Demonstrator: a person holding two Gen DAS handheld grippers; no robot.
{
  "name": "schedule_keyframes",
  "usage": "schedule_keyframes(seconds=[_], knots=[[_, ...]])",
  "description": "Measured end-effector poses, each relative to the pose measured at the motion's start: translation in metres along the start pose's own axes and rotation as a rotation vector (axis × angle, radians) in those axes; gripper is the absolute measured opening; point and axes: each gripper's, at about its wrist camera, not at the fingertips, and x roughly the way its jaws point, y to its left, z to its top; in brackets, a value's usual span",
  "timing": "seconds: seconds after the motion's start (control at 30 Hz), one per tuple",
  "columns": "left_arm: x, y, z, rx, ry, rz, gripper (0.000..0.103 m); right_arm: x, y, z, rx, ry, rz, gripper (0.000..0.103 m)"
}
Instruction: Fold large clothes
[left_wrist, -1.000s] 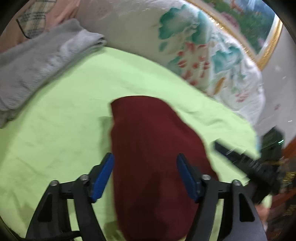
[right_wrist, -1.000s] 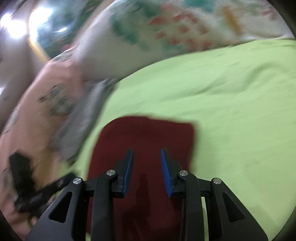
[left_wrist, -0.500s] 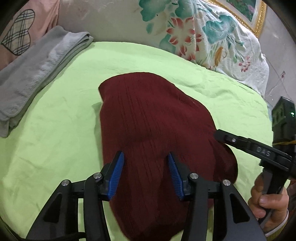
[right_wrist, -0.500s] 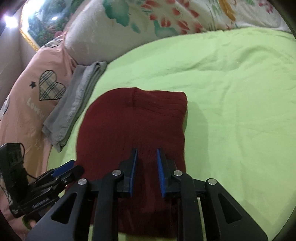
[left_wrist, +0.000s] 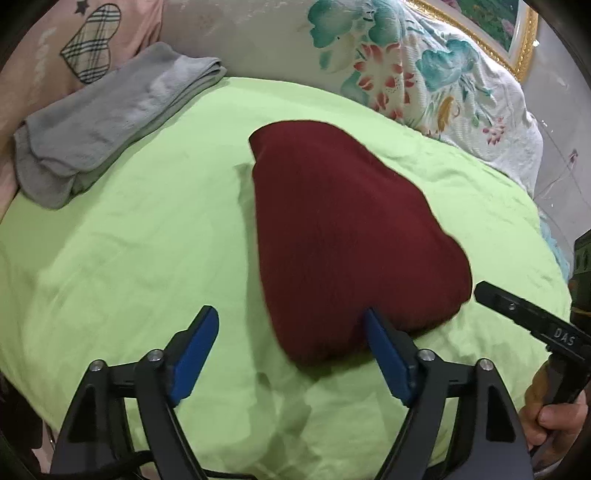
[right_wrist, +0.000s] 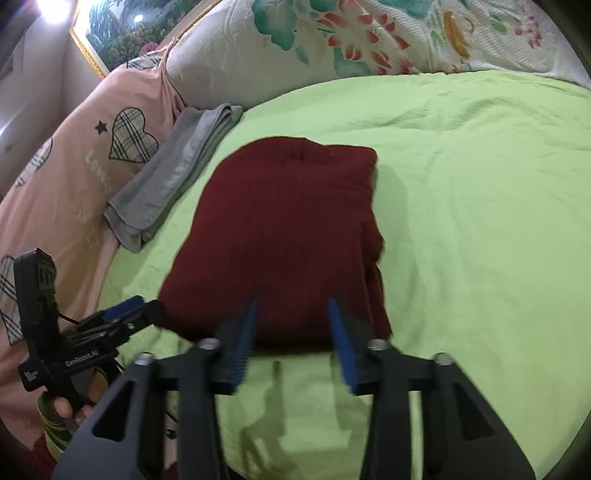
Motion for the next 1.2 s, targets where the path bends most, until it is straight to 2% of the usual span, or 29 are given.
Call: schedule_keyframes(seconds=[0.13, 0.27, 0.37, 0.53, 0.6, 0.73, 0.87, 0.97, 1.0, 1.07, 1.2], knots=[[0.002, 0.002, -0.027, 0.013, 0.064, 0.034, 0.084, -0.005, 0.0, -0.018, -0.012, 0.023, -0.028, 0.05], [-0.003, -0.002, -0.056, 0.032, 0.061, 0.174, 0.084, -0.01, 0.002, -0.035, -0.037, 0.048, -0.061, 0.058], [-0.015, -0.004, -0.075, 0.037, 0.043, 0.183, 0.084, -0.016, 0.004, -0.046, -0.058, 0.055, -0.08, 0.066], [-0.022, -0.018, -0.094, 0.11, 0.137, 0.177, 0.084, -0.028, 0.01, -0.061, -0.11, 0.056, -0.121, 0.073], [-0.027, -0.025, -0.098, 0.144, 0.122, 0.196, 0.084, -0.031, 0.011, -0.066, -0.124, 0.056, -0.129, 0.073], [-0.043, -0.03, -0.084, 0.19, 0.044, 0.236, 0.084, -0.035, 0.014, -0.066, -0.147, 0.058, -0.135, 0.074], [-0.071, -0.025, -0.053, 0.196, -0.033, 0.235, 0.085, -0.053, 0.021, -0.053, -0.197, 0.028, -0.124, 0.078], [-0.086, -0.027, -0.032, 0.234, -0.074, 0.257, 0.091, -0.072, 0.029, -0.041, -0.238, -0.012, -0.108, 0.082], [-0.09, -0.028, -0.028, 0.244, -0.091, 0.267, 0.096, -0.076, 0.031, -0.037, -0.244, -0.015, -0.094, 0.083], [-0.093, -0.03, -0.023, 0.256, -0.123, 0.283, 0.099, -0.078, 0.033, -0.032, -0.247, -0.013, -0.069, 0.083], [-0.081, -0.029, -0.02, 0.254, -0.104, 0.287, 0.099, -0.064, 0.034, -0.031, -0.255, 0.003, -0.068, 0.083]])
